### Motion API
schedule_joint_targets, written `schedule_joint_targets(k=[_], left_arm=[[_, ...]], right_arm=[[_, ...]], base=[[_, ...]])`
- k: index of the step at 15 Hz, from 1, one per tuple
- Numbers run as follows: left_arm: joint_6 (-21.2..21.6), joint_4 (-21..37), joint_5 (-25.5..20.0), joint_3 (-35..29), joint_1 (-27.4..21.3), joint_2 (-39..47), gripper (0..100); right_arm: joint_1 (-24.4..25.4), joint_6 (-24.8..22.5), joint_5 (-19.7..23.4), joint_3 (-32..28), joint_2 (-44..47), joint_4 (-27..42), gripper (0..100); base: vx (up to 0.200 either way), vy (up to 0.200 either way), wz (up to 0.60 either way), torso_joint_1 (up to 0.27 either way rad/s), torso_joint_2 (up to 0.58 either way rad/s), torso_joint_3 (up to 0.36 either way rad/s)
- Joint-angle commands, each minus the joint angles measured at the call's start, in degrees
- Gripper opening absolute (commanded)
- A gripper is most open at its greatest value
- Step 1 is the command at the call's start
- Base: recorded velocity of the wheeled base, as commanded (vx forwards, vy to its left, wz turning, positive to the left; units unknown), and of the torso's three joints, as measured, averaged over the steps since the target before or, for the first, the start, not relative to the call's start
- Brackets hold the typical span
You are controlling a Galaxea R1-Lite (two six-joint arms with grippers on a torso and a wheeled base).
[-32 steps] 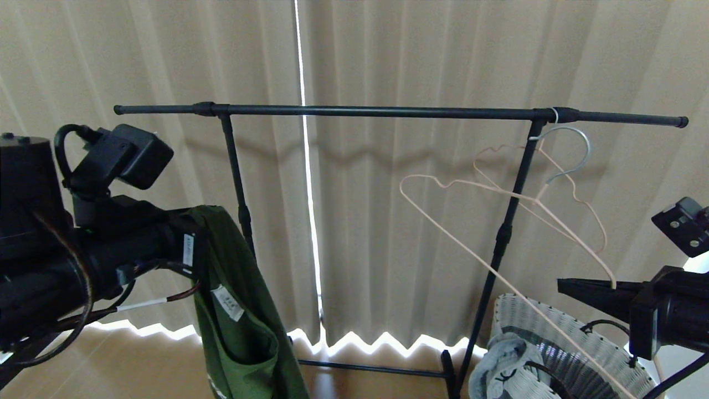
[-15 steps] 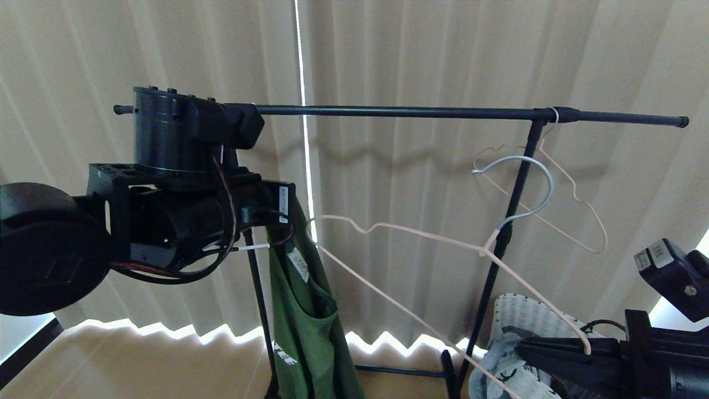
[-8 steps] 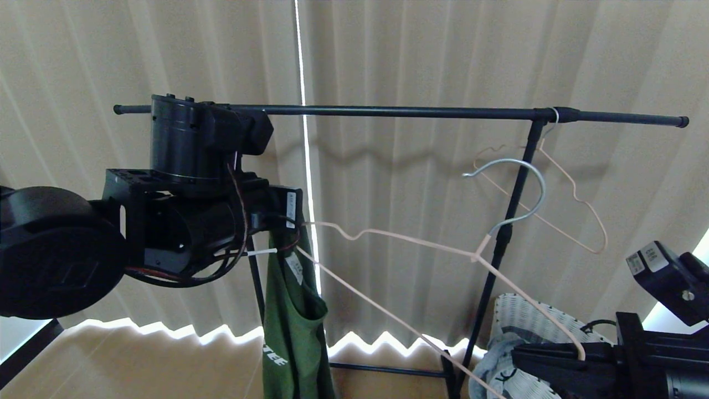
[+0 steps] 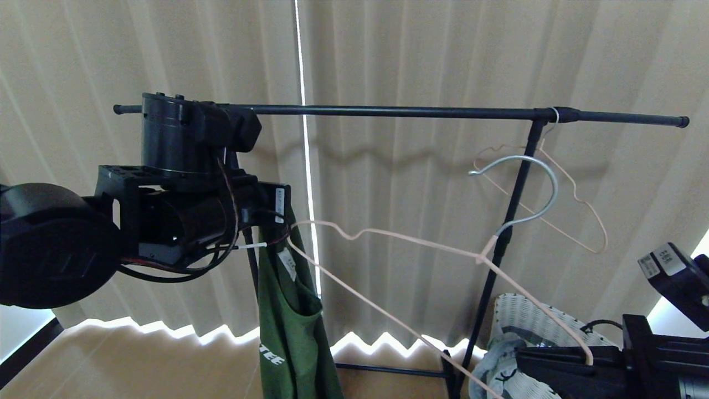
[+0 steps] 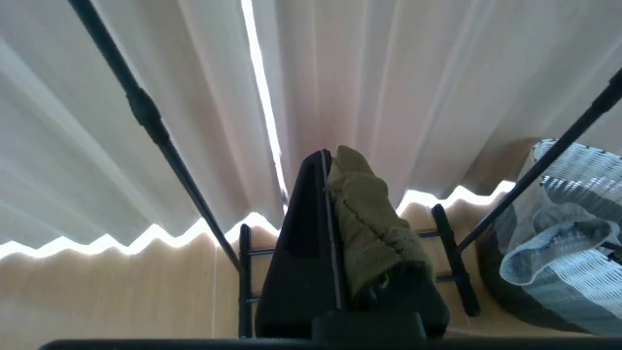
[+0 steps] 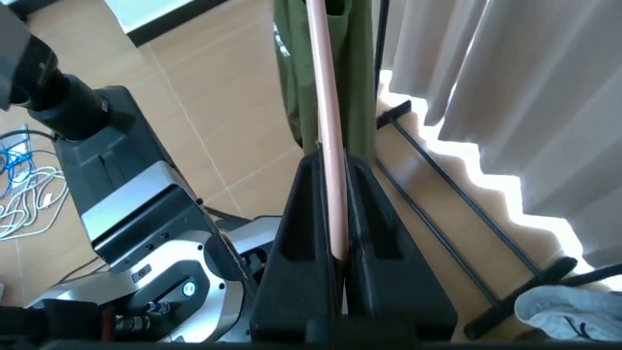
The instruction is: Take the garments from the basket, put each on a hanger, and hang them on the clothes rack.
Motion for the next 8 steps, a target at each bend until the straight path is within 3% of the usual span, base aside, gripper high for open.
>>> schedule_joint_targets(k=[1, 8], left_arm=[[0.01, -0.04, 0.34, -0.11, 0.03, 0.04, 0], [0.01, -0.04, 2.1, -0.37, -2.69, 0.04, 0]], right_arm=[[0.05, 0.01, 0.61, -0.04, -1.08, 0.01, 0], [0.13, -0.08, 1.31, -1.54, 3.58, -0.17, 0]], base=[[0.0, 0.0, 0.0, 0.0, 0.0, 0.0], [0.0, 0.0, 0.0, 0.0, 0.0, 0.0]])
